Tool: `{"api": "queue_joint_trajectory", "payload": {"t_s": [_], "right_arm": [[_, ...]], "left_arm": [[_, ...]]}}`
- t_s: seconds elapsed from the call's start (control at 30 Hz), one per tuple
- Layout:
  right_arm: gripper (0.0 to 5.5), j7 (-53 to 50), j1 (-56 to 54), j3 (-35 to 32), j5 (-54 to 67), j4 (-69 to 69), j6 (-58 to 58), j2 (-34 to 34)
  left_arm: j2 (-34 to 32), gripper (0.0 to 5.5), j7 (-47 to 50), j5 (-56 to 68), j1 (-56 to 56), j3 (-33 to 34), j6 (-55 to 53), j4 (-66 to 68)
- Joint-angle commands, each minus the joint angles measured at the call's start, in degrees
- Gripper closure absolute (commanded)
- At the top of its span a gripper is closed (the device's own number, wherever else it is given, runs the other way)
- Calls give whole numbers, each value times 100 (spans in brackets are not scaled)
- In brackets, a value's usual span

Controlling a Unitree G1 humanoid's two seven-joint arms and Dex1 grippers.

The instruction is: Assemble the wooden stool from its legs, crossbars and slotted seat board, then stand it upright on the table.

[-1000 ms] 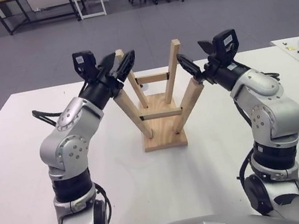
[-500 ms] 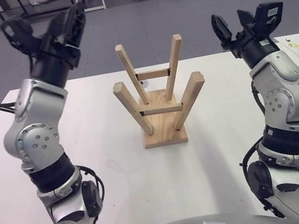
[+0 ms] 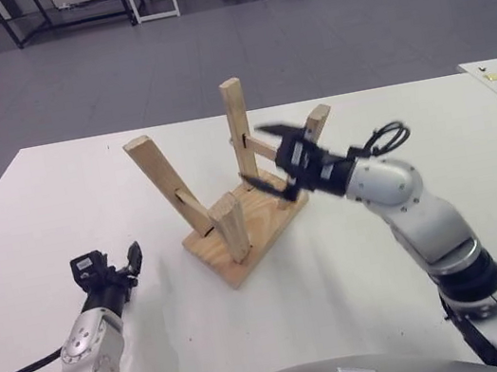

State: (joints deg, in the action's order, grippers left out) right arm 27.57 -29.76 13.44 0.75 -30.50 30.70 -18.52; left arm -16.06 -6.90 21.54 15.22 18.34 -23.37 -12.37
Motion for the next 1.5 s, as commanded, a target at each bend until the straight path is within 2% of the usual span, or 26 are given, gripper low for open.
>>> {"api": "queue_joint_trajectory", "payload": {"t_s": [0.03, 0.1, 0.13, 0.27, 0.43, 0.6, 0.73, 0.83, 0.93, 1.03, 1.13, 1.2, 1.27, 1.37, 1.5], "right_arm": [[147, -863, -1484, -2050, 602, 463, 9, 18], [147, -1254, -1369, -2641, 348, 1397, -116, -383], [147, -1303, -1063, -2556, 88, 1893, -206, -594], [147, -1162, 178, -1798, -370, 3973, -1221, -446], [147, -1107, -134, -931, -1045, 7327, -3129, -347], [147, -473, -186, -99, -1551, 9092, -4521, 63], [147, -95, -222, 146, -1506, 9310, -5509, 503], [147, 51, -239, 119, -1437, 9422, -5880, 485], [147, 248, -228, 109, -1419, 9471, -6129, 326], [147, 307, -245, 86, -1383, 9491, -6211, 151], [147, 541, -72, 71, -1262, 9265, -6275, 82], [147, 844, 220, 49, -1077, 8936, -6283, 44], [147, 1390, 802, 101, -701, 8086, -6084, -16], [147, 1818, 1751, 312, -341, 6425, -5560, -384], [147, 987, 2662, -21, -559, 5043, -4777, -846]], "left_arm": [[-372, 202, -85, -846, 121, -632, -86, 230], [-487, 202, -136, -1096, 71, -973, -360, 168], [-543, 202, -223, -1195, 7, -1192, -452, 124], [-679, 202, -537, -1750, -788, -2014, -342, 798], [-413, 202, -621, -2045, -2099, -2338, 240, 2441], [-42, 202, -640, -2170, -3064, -2480, 1021, 3876], [-652, 202, -266, -2182, -2250, -1731, 1332, 3269], [-978, 202, 41, -2279, -1302, -1118, 1424, 2369], [-809, 202, 153, -2310, -75, -907, 1328, 970], [-443, 202, -59, -2074, 774, -1214, 917, -12], [-45, 202, -430, -1342, 722, -1729, -335, -841], [16, 202, -667, -1176, 400, -2079, -772, -933], [-39, 202, -1029, -1170, -191, -2348, -794, -561], [-115, 202, -1355, -1260, -991, -2399, -449, 399], [-297, 202, -1572, -1477, -1161, -2459, 184, 1114]]}}
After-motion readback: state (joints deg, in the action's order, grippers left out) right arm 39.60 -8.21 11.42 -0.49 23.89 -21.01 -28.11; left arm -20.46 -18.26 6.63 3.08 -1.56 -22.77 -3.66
